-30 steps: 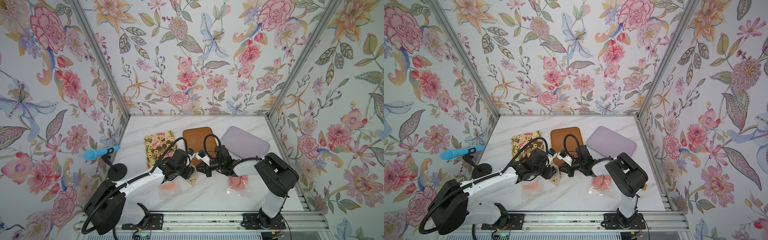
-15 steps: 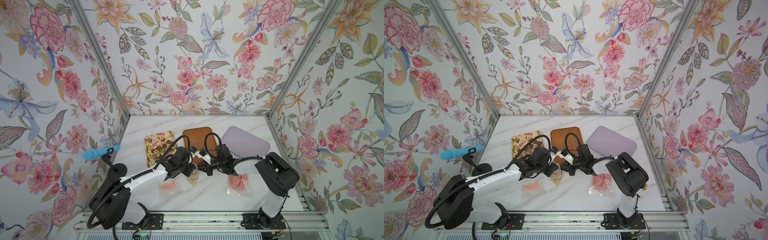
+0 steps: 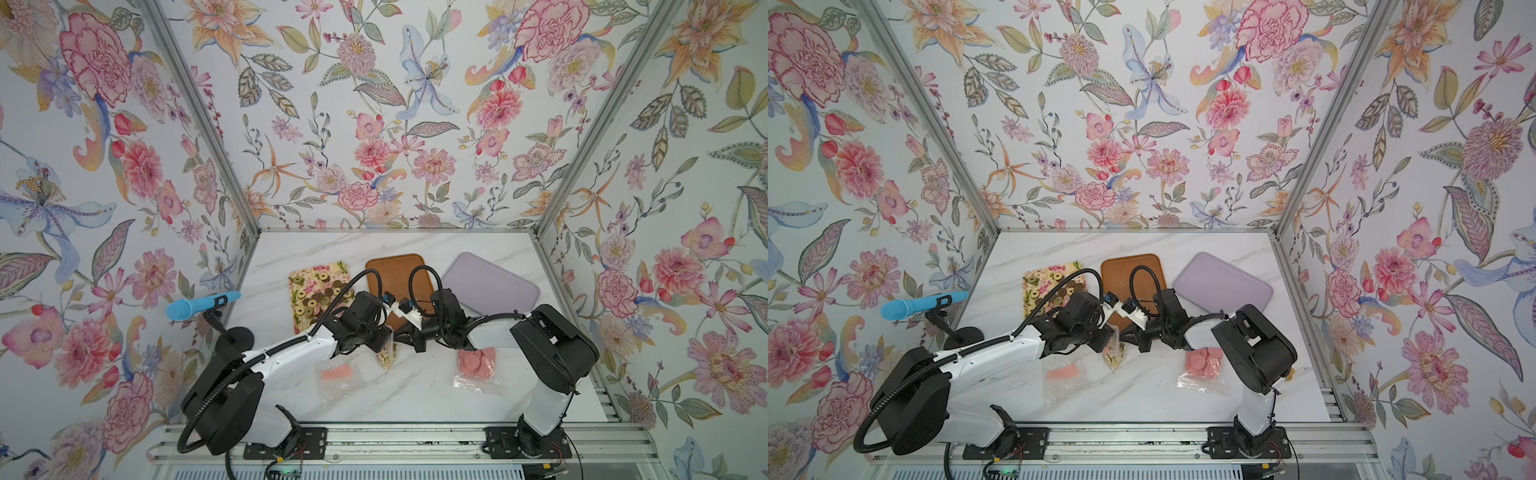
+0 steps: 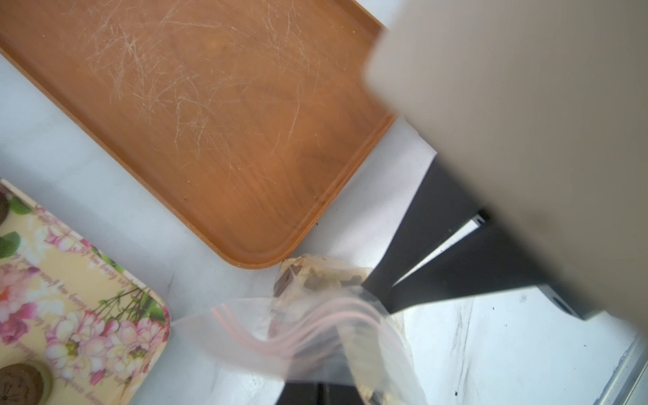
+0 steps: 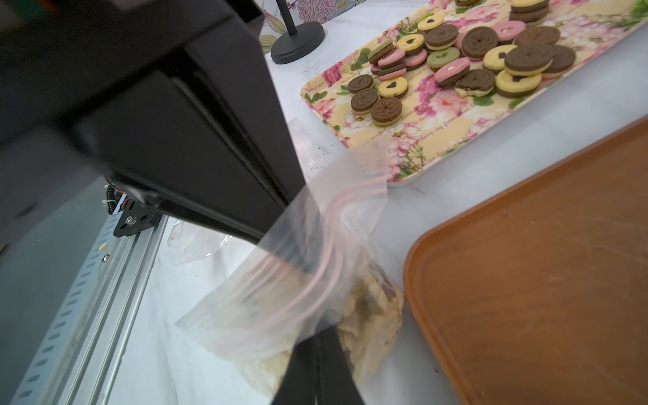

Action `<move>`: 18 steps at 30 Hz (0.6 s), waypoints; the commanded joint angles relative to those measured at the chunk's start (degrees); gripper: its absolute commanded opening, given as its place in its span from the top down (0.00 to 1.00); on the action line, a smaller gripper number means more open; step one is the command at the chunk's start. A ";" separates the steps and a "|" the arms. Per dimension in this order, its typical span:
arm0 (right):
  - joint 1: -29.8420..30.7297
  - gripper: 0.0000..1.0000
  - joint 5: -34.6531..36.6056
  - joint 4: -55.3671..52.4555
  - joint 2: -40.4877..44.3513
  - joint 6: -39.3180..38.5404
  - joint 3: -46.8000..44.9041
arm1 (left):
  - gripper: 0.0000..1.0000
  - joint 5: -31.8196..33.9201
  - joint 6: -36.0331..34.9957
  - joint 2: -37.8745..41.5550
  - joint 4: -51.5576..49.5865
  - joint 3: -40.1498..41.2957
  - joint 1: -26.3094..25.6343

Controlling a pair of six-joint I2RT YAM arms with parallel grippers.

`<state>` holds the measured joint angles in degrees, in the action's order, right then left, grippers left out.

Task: Pour cookies out of the ziploc bag
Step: Open the ziploc bag at the center of the board.

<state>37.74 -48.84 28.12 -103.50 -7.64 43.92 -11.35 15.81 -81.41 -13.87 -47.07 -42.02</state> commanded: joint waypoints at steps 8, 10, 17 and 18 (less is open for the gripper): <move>-2.57 1.00 3.37 1.95 3.77 2.01 -2.89 | 1.00 -0.33 -0.74 2.10 -1.85 1.92 0.22; -2.84 1.00 4.50 2.57 4.47 2.49 -3.85 | 1.00 -0.20 -0.92 2.98 -2.00 2.39 0.52; -3.45 1.00 6.36 3.26 6.36 3.24 -5.64 | 1.00 -0.36 -1.15 5.50 -2.47 4.15 1.49; -3.46 1.00 6.70 3.26 6.54 3.29 -5.92 | 1.00 -0.33 -1.15 5.69 -2.56 4.39 1.59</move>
<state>35.38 -44.88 31.00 -98.70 -4.64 39.24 -12.45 15.59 -77.30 -14.20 -44.10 -41.52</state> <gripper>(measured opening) 0.040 0.048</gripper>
